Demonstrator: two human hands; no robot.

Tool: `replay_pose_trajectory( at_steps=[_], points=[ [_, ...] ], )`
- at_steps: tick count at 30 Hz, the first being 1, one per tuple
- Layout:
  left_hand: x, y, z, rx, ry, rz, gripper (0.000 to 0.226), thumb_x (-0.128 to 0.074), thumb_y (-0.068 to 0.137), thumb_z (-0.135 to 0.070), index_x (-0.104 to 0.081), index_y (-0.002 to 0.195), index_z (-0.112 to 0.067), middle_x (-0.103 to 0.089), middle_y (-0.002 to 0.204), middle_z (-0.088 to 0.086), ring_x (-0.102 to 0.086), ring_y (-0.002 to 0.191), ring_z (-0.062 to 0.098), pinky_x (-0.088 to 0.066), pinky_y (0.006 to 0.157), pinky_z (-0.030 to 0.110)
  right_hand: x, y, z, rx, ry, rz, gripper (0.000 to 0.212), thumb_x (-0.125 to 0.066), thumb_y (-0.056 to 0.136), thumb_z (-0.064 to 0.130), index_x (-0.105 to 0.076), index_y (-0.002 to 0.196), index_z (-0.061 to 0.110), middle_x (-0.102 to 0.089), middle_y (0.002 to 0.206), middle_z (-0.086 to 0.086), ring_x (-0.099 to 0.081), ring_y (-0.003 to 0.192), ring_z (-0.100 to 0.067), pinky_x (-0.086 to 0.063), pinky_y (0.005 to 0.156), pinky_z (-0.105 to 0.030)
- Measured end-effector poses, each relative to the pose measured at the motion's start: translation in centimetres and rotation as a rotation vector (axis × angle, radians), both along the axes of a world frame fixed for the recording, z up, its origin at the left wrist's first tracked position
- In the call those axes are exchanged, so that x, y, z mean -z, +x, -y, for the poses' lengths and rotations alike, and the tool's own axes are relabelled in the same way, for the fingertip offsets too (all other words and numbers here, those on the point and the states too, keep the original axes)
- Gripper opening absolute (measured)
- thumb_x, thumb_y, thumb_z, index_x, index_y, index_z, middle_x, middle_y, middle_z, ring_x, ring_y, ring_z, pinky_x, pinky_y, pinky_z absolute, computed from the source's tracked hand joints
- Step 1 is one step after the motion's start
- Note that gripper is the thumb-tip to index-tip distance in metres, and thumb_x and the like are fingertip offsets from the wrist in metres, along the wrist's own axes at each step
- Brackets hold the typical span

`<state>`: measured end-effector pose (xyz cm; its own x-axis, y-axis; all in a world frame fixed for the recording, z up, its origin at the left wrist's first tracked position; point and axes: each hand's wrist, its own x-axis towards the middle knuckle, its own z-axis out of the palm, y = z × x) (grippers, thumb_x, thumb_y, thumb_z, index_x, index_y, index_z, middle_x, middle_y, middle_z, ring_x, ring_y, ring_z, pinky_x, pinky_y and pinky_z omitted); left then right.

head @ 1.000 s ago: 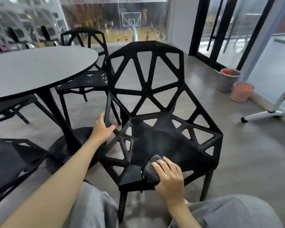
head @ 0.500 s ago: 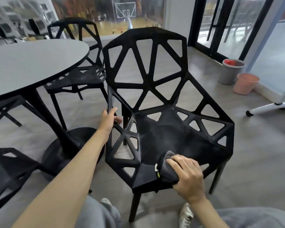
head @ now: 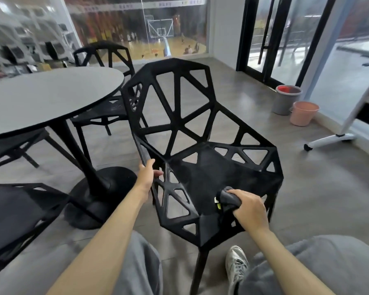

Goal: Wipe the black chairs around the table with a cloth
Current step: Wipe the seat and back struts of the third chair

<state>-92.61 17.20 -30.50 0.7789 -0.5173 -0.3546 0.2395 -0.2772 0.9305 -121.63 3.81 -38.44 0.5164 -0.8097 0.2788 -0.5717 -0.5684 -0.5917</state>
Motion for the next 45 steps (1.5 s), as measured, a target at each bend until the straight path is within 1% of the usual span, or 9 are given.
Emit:
replay_pose_trajectory(
  at_steps=[5, 9, 12, 14, 16, 18, 20, 31, 45],
  points=[
    [-0.7, -4.4, -4.8, 0.086, 0.048, -0.001, 0.091, -0.049, 0.102, -0.058, -0.001, 0.165, -0.015, -0.073, 0.102, 0.004, -0.049, 0.111, 0.012, -0.020, 0.121, 0.044, -2.9, -0.7, -3.5, 0.072, 0.036, -0.188, 0.052, -0.066, 0.071, 0.002, -0.076, 0.114, 0.031, -0.074, 0.098, -0.003, -0.067, 0.099, -0.031, -0.033, 0.094, -0.039],
    [-0.9, -6.6, -8.2, 0.131, 0.029, -0.088, 0.087, -0.054, 0.091, -0.068, -0.028, 0.157, -0.018, -0.079, 0.103, 0.009, -0.062, 0.116, 0.020, -0.027, 0.124, 0.048, -2.7, -1.6, -4.8, 0.044, 0.013, -0.274, 0.052, -0.067, 0.070, 0.005, -0.073, 0.112, 0.035, -0.058, 0.080, 0.007, -0.061, 0.102, -0.025, -0.038, 0.087, -0.038],
    [-2.1, -6.8, -9.9, 0.130, 0.043, -0.171, 0.046, -0.052, 0.101, -0.058, -0.060, 0.119, -0.017, -0.075, 0.085, 0.006, -0.066, 0.093, 0.026, -0.051, 0.099, 0.038, -3.5, -2.0, -5.7, 0.014, 0.026, -0.330, 0.053, -0.066, 0.070, 0.008, -0.071, 0.112, 0.040, -0.059, 0.077, 0.007, -0.064, 0.093, -0.024, -0.038, 0.076, -0.034],
    [-3.9, -6.3, -9.9, 0.074, 0.015, -0.168, 0.033, -0.049, 0.106, -0.050, -0.059, 0.101, -0.018, -0.060, 0.074, 0.001, -0.056, 0.070, 0.017, -0.048, 0.077, 0.033, -4.4, -1.7, -6.3, 0.003, 0.046, -0.314, 0.053, -0.064, 0.070, 0.010, -0.069, 0.112, 0.042, -0.070, 0.082, 0.005, -0.067, 0.084, -0.026, -0.038, 0.067, -0.033],
    [-5.2, -4.8, -9.6, 0.000, -0.009, -0.053, 0.041, -0.044, 0.106, -0.052, -0.058, 0.127, -0.020, -0.063, 0.114, 0.003, -0.061, 0.099, 0.019, -0.046, 0.095, 0.036, -5.2, -0.7, -6.8, -0.030, 0.065, -0.261, 0.054, -0.063, 0.070, 0.010, -0.067, 0.114, 0.042, -0.073, 0.084, 0.006, -0.068, 0.083, -0.027, -0.039, 0.066, -0.033],
    [-6.2, -3.0, -9.1, -0.068, -0.049, 0.110, 0.060, -0.037, 0.107, -0.055, -0.034, 0.160, -0.026, -0.039, 0.162, -0.003, -0.039, 0.147, 0.022, -0.028, 0.122, 0.043, -6.4, 1.1, -7.5, -0.083, 0.092, -0.191, 0.056, -0.062, 0.072, 0.008, -0.065, 0.117, 0.041, -0.072, 0.082, 0.009, -0.067, 0.079, -0.023, -0.043, 0.066, -0.032],
    [-6.9, -1.9, -8.5, -0.106, -0.160, 0.201, 0.062, -0.033, 0.110, -0.053, -0.021, 0.165, -0.029, -0.023, 0.170, -0.008, -0.022, 0.157, 0.017, -0.017, 0.126, 0.039, -7.8, 3.6, -8.2, -0.144, 0.140, -0.081, 0.057, -0.061, 0.075, 0.003, -0.065, 0.117, 0.042, -0.070, 0.078, 0.013, -0.065, 0.071, -0.016, -0.045, 0.062, -0.029],
    [-8.2, 4.0, -5.6, -0.228, -0.552, 0.417, 0.058, -0.029, 0.106, -0.063, -0.051, 0.152, -0.034, -0.050, 0.153, -0.026, -0.038, 0.147, -0.001, -0.021, 0.129, 0.042, -12.5, 20.9, -11.2, -0.448, 0.191, 0.410, 0.032, -0.065, 0.094, 0.007, -0.072, 0.093, 0.037, -0.070, 0.088, 0.022, -0.068, 0.084, -0.003, -0.048, 0.071, -0.014],
    [-9.4, 6.5, -6.1, -0.288, -0.762, 0.348, 0.059, -0.028, 0.104, -0.060, -0.061, 0.140, -0.027, -0.073, 0.128, 0.001, -0.062, 0.130, 0.017, -0.039, 0.117, 0.051, -18.1, 32.2, -9.3, -0.536, -0.105, 0.803, 0.033, -0.075, 0.086, -0.007, -0.072, 0.114, 0.009, -0.062, 0.110, 0.002, -0.064, 0.103, -0.015, -0.050, 0.085, -0.019]
  ],
)
